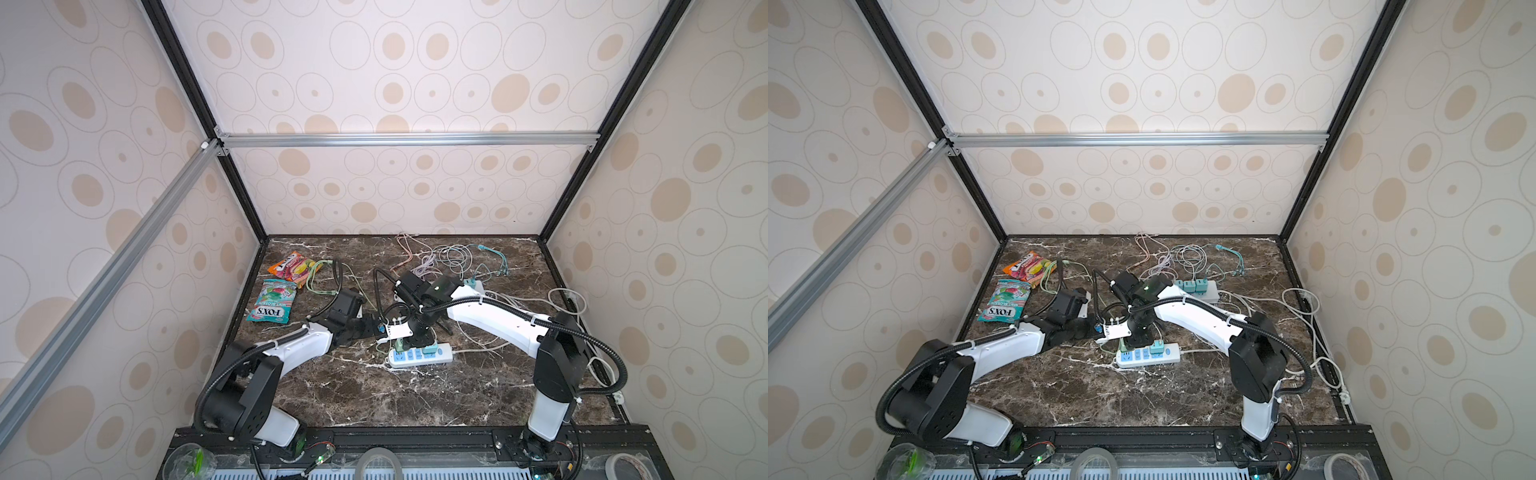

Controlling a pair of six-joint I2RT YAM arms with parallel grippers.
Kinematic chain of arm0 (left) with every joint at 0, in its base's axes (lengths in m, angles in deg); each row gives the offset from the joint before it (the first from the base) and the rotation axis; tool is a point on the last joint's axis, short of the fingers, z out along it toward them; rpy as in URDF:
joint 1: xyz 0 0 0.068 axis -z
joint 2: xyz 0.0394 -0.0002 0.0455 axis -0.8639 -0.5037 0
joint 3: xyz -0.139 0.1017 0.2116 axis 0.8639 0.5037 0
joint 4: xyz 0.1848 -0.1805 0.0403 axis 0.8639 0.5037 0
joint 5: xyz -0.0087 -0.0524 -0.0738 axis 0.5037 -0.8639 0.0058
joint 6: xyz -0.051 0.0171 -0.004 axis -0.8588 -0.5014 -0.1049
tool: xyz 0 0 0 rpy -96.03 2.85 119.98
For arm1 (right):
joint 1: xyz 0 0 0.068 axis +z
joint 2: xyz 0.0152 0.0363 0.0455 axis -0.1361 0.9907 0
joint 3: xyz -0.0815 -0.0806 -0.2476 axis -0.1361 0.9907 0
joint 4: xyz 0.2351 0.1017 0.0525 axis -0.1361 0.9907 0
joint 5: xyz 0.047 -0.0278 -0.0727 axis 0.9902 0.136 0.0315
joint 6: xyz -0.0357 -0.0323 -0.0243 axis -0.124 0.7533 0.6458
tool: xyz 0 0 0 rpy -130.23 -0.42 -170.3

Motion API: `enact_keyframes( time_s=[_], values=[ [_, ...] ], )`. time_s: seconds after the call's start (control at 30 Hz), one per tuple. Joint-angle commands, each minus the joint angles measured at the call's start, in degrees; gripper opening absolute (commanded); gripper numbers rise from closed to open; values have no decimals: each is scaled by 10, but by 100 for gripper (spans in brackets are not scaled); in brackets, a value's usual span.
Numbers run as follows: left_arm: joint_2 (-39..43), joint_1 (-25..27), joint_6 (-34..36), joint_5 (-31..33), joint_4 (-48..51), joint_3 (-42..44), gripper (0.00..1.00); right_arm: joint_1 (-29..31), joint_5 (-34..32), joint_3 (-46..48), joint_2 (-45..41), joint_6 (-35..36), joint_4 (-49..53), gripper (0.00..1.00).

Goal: Insert the plug
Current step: 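Move the light-green charger over the small blue-socket strip with the right gripper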

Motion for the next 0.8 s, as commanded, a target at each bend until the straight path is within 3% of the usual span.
enact_keyframes(
  time_s=[0.0, 0.2, 0.47, 0.53, 0.67, 0.77],
  values=[
    [-42, 30, -4, -11, 55, -47, 94, 6, 1, 18, -24, 22, -12, 0],
    [-71, 58, -13, -55, 63, -49, 90, 10, -24, 65, -93, 32, -78, 0],
    [-80, 62, -3, -28, 104, -58, 86, 11, -24, 106, -182, 47, -155, 0],
    [-80, 61, -4, -39, 95, -58, 75, 11, -23, 109, -187, 49, -159, 0],
    [-74, 61, -2, -28, 91, -61, 33, 11, -32, 115, -174, 49, -153, 0],
    [-57, 57, 4, 6, 101, -61, 11, 11, -29, 112, -156, 44, -129, 0]
  ],
)
